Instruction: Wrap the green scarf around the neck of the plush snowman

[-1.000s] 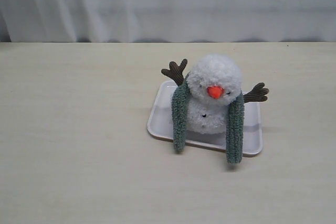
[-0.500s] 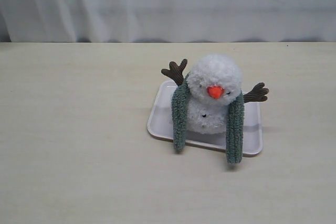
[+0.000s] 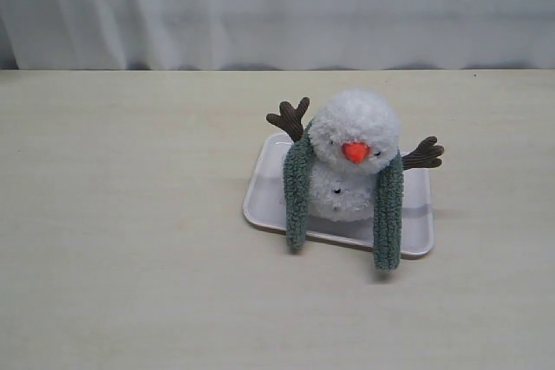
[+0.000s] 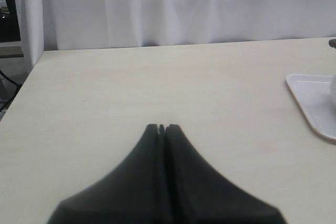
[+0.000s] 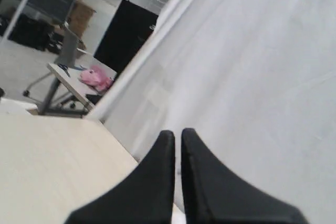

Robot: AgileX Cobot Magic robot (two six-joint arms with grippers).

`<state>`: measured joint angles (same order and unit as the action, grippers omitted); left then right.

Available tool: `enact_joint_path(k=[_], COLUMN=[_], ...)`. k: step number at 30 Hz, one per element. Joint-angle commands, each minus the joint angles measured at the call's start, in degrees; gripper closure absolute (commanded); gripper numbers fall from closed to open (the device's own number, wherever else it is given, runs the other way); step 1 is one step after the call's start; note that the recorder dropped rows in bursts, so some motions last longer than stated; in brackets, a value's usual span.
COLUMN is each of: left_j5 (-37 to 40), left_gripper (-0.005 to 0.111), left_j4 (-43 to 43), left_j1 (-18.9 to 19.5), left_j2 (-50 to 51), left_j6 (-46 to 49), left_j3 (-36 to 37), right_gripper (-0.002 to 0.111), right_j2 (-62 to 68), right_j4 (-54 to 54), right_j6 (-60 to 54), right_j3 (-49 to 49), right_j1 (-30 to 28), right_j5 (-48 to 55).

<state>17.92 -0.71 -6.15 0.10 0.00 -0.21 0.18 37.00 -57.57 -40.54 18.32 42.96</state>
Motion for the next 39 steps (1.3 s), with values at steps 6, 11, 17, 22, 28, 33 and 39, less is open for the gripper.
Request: enact_joint_path(k=[6,11,17,22,28,33,39], left_j5=[-0.5,-0.5,-0.5,-0.5,-0.5,-0.5,-0.5], left_gripper=[0.107,0.107,0.107,0.107,0.107,0.107,0.107], left_j4=[-0.1,-0.1,-0.1,-0.1,-0.1,-0.1,-0.1], left_j1=[0.1,0.1,0.1,0.1,0.1,0.1,0.1], left_j2=[-0.1,-0.1,-0.1,-0.1,-0.1,-0.1,-0.1], left_j6=[0.0,0.0,0.0,0.0,0.0,0.0,0.0], left_j3=[0.2,0.2,0.2,0.2,0.2,0.2,0.2], right_gripper=[0.104,0.104,0.104,0.104,0.104,0.104,0.104], right_j2=[-0.2,-0.2,-0.2,-0.2,-0.2,-0.2,-0.2], right_j4=[-22.9,-40.6,-51.2,-57.2,-53.5,-51.8,-51.4], right_j6=[0.0,0.0,0.0,0.0,0.0,0.0,0.0], right_j3=[0.2,0.3,0.3,0.3,0.3,0.3,0.3], right_j1=[-0.2,-0.2,-0.2,-0.3,-4.3,-7.0,-7.1], right_j5=[0.1,0.1,0.1,0.1,0.1,0.1,0.1])
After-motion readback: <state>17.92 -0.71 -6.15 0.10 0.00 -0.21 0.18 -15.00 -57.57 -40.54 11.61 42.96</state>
